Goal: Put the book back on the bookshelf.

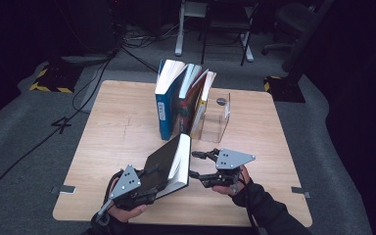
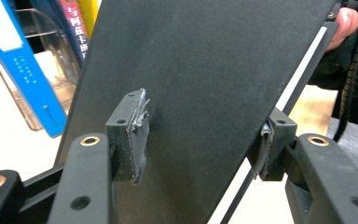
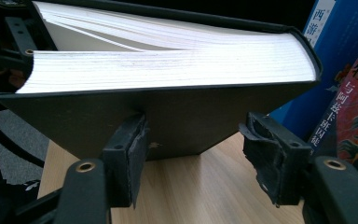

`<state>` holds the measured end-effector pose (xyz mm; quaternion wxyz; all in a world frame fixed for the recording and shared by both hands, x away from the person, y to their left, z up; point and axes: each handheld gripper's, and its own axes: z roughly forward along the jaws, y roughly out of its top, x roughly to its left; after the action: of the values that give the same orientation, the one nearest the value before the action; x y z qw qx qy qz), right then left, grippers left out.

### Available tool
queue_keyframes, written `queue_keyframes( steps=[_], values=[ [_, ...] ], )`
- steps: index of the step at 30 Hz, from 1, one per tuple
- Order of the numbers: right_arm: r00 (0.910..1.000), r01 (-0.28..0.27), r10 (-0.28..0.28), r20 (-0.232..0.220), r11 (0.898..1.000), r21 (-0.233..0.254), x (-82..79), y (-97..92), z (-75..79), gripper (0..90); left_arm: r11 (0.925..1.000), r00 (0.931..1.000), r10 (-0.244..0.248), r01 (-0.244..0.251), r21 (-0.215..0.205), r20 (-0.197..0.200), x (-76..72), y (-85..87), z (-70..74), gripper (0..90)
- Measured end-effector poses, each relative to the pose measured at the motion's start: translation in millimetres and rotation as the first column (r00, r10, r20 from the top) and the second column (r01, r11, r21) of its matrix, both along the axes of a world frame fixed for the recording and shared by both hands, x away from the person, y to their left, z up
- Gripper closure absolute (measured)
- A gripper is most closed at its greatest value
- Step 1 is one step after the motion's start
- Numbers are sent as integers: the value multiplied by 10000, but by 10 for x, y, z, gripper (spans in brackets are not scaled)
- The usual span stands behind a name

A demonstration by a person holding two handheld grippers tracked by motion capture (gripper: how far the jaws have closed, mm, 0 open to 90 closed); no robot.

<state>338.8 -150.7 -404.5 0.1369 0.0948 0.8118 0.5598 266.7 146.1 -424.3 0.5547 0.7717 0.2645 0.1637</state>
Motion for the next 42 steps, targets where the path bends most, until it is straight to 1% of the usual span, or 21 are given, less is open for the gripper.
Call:
queue_keyframes(
  steps=[1,2,5,8,11,13,16,17,18,20,23,26,27,31,33,35,37,38,39,40,42],
  values=[
    [10000,13,-13,-40,10000,-15,1,-11,-4,398,10000,10000,-79,79,20,51,14,-6,-4,463],
    [10000,56,-56,-69,10000,-11,0,-25,-10,399,9999,9999,-132,132,-69,31,25,-21,-10,464],
    [9997,238,-238,-52,9997,0,-4,-108,-6,399,9985,9986,-521,522,-169,26,111,-81,-13,464],
    [9991,434,-434,28,9990,61,-15,-210,18,399,9938,9947,-1026,1024,-426,-24,216,-175,-21,463],
    [9973,726,-727,128,9973,97,-25,-342,47,399,9889,9901,-1405,1405,-489,40,304,-283,-22,464],
    [9964,840,-841,99,9964,92,-27,-415,61,399,9846,9864,-1640,1640,-600,60,369,-366,-19,464],
    [9934,1140,-1140,100,9935,80,-22,-527,88,399,9819,9839,-1789,1788,-621,40,430,-464,-8,465],
    [9925,1216,-1217,94,9925,88,-12,-565,94,399,9814,9838,-1790,1787,-703,28,444,-508,-9,466],
    [9914,1309,-1310,55,9913,138,-4,-602,98,399,9793,9818,-1900,1895,-714,-5,476,-551,-6,466],
    [9901,1400,-1403,74,9898,249,7,-668,105,399,9766,9797,-2003,1992,-804,-49,511,-586,-7,464],
    [9875,1560,-1565,162,9873,294,9,-692,114,399,9749,9783,-2071,2061,-840,-35,545,-600,-9,463],
    [9859,1636,-1642,307,9863,217,2,-666,130,399,9748,9773,-2120,2112,-715,-30,534,-563,-9,459],
    [9865,1599,-1606,313,9869,217,-5,-648,131,398,9758,9785,-2065,2058,-735,-16,521,-542,-13,458],
    [9826,1795,-1803,457,9836,200,-28,-534,160,399,9807,9832,-1827,1821,-713,-23,478,-470,-6,488],
    [9837,1706,-1717,538,9850,252,-37,-483,170,399,9805,9822,-1878,1872,-594,-34,454,-426,1,503],
    [9861,1524,-1537,633,9880,239,-52,-445,170,393,9756,9778,-2095,2091,-667,25,419,-392,13,509],
    [9867,1490,-1500,624,9886,200,-62,-423,162,388,9768,9773,-2114,2118,-328,144,371,-399,26,481],
    [9867,1490,-1500,624,9886,200,-62,-423,162,388,9768,9773,-2114,2118,-328,144,371,-399,26,468],
    [9877,1443,-1454,569,9893,235,-59,-420,157,384,9780,9779,-2083,2084,-51,181,331,-422,19,468],
    [9881,1433,-1445,518,9893,260,-54,-410,146,382,9786,9784,-2054,2050,177,218,309,-437,9,429],
    [9903,1298,-1307,474,9913,202,-55,-397,130,380,9806,9810,-1927,1917,417,208,267,-463,-20,387]
  ],
)
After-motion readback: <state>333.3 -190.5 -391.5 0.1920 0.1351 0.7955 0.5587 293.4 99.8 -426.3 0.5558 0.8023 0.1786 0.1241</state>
